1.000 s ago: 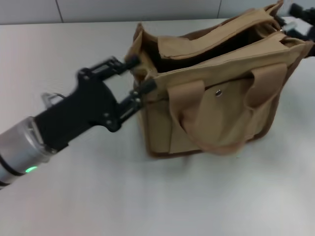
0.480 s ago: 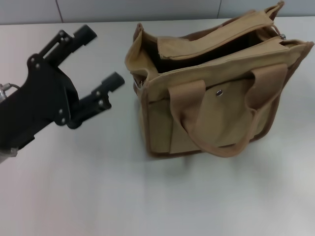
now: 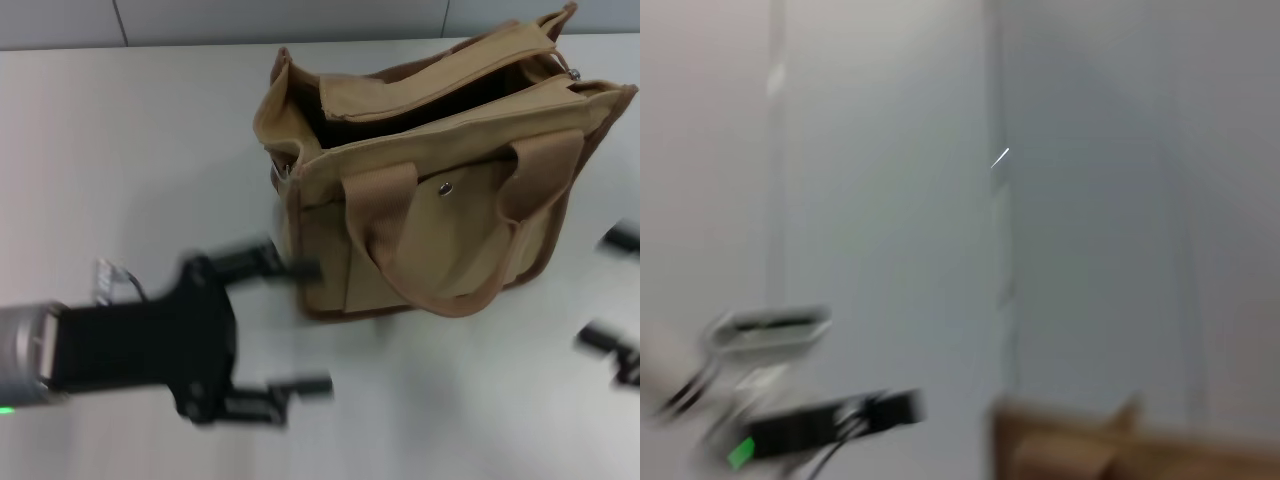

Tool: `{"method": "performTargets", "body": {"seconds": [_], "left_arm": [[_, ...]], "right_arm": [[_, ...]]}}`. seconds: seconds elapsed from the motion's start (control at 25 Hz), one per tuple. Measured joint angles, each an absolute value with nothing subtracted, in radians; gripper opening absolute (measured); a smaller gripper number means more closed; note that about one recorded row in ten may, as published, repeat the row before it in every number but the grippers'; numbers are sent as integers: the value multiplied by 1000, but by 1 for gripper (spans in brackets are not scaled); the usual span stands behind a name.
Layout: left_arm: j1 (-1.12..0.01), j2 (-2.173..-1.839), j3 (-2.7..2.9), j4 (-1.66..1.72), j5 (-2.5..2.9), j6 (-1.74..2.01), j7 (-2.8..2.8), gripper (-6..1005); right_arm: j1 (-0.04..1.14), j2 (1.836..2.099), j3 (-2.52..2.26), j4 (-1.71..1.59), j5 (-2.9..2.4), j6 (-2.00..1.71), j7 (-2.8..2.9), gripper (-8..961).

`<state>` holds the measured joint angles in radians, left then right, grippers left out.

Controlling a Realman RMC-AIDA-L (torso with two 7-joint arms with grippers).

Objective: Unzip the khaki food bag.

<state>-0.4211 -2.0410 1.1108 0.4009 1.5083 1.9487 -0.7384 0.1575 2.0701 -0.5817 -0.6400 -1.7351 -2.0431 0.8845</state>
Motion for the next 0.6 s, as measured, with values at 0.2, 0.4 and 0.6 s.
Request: {"method": "performTargets", "body": {"seconds": [0.2,0.4,0.6], "left_arm": [[-454,-2051,1096,401,1661,1841,-829,807],[-441,-2064,1089,401,1656,1795,-832,807],[-437,-2065,1052,402,1653,1798,-833,808]], "right_arm": [[218,2076,-583,-625,-1924,-2016,875,845],[245,2079,-584,-597,-1949,-1976,874,845],[253,2080,-580,-593,-1948,-1971,874,845]]}}
